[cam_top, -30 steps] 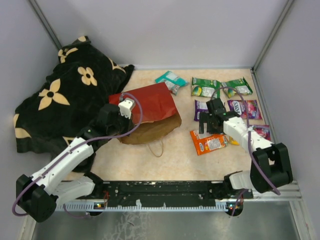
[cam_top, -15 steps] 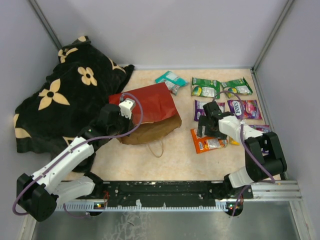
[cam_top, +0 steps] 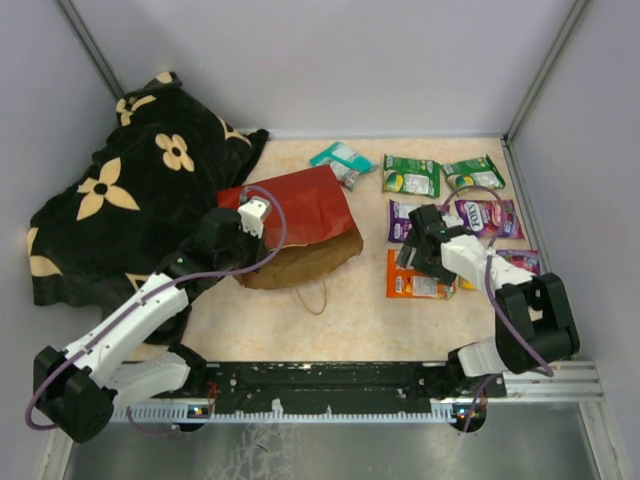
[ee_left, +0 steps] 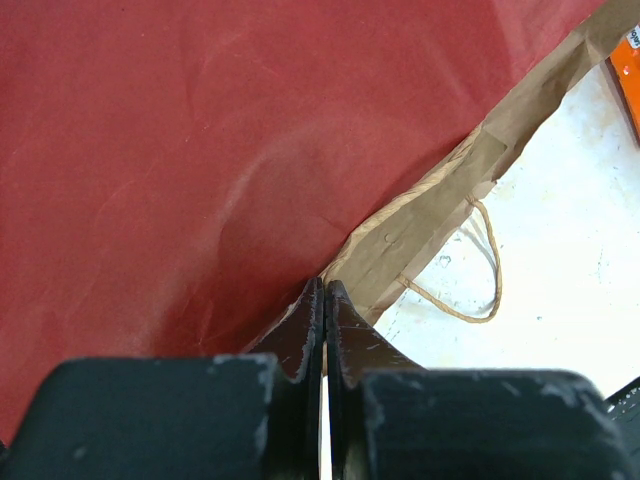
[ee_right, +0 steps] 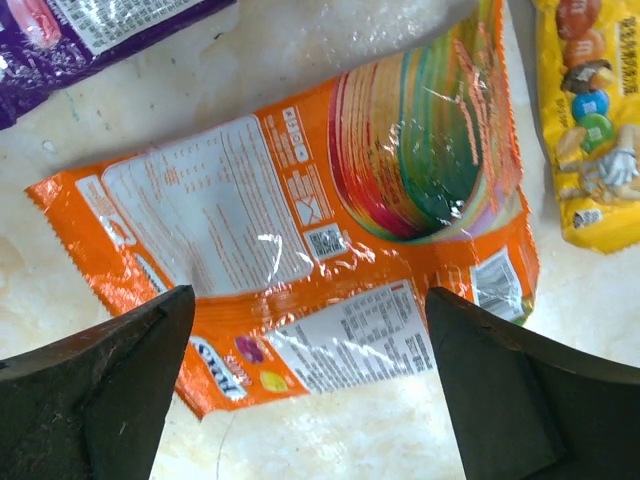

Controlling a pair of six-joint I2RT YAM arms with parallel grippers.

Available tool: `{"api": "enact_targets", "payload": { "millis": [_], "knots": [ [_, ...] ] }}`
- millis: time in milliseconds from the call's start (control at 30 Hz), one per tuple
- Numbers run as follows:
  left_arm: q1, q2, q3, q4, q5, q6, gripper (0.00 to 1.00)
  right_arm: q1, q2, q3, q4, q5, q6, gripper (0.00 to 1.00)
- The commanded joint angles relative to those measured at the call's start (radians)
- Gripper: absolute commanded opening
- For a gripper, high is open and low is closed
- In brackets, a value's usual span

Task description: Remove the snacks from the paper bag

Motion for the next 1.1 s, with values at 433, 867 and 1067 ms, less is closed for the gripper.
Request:
{"api": "enact_targets", "payload": {
  "millis": [433, 867, 1067],
  "knots": [
    [-0.002, 0.025, 0.304, -0.054, 0.036, -0.019, 0.00, 0.147, -0.792, -0.257, 0.692, -0.137, 0.107, 0.99],
    [-0.002, 0.068, 0.436, -0.052, 0.070, 0.032, 0.00, 0.692, -0.441, -0.212, 1.071, 0.013, 0.422, 0.99],
    [-0.004, 0.124, 0.502, -0.051, 0.072, 0.057, 0.00, 0.790, -0.229, -0.275, 1.487, 0.171, 0.620, 0.93]
  ]
}}
